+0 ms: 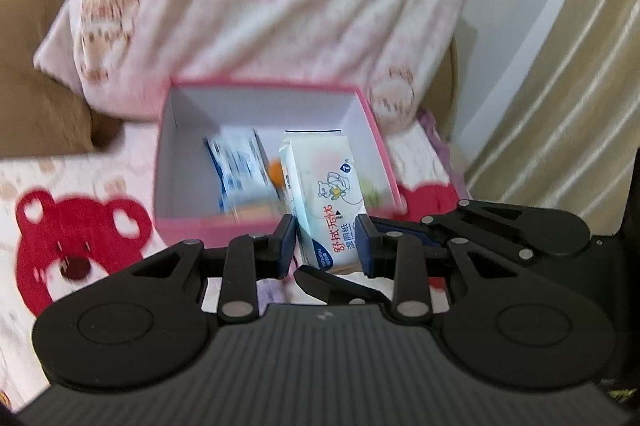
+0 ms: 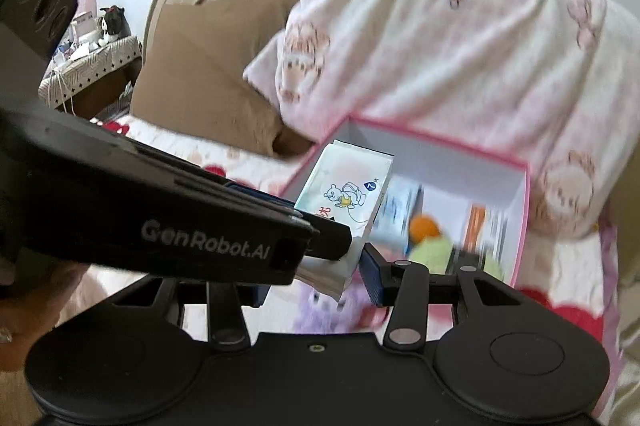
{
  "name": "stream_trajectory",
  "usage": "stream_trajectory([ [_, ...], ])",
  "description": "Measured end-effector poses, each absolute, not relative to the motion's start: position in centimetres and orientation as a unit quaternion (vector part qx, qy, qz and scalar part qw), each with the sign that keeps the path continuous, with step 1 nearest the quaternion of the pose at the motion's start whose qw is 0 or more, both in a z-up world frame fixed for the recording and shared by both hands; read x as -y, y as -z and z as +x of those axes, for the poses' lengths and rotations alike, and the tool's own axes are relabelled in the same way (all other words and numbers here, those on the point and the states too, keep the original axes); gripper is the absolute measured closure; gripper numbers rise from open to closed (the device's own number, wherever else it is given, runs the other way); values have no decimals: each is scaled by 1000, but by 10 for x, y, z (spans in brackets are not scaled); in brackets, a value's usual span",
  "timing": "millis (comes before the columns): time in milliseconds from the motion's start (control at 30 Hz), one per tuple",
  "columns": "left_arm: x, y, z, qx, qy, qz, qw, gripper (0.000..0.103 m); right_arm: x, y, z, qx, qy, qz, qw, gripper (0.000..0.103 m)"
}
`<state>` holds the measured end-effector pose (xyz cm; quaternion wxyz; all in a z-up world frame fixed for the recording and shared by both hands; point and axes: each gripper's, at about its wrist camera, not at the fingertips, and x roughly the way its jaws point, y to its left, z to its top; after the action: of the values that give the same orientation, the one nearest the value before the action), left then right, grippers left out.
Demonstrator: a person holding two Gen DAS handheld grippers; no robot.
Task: Organize objects
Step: 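Lift the tissue pack with the left tool and carry it over the box, then lower the tissue pack into the box with the left tool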
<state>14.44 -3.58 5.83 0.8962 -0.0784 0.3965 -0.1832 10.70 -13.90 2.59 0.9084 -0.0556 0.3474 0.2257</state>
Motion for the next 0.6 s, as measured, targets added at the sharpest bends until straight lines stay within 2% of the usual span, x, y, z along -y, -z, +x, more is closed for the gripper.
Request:
stream_trajectory([
  [167,29,-70,179,-399,164,-97,897,73,132,-38,144,-353,-233,-70,903,53],
  [300,26,-61,211,-411,150,-104,893,73,125,-30,173,-361,-229,-82,900,53],
  [600,23,20,296,-477,125,-139,859,72,124,46,248,-418,-225,-84,876,53],
])
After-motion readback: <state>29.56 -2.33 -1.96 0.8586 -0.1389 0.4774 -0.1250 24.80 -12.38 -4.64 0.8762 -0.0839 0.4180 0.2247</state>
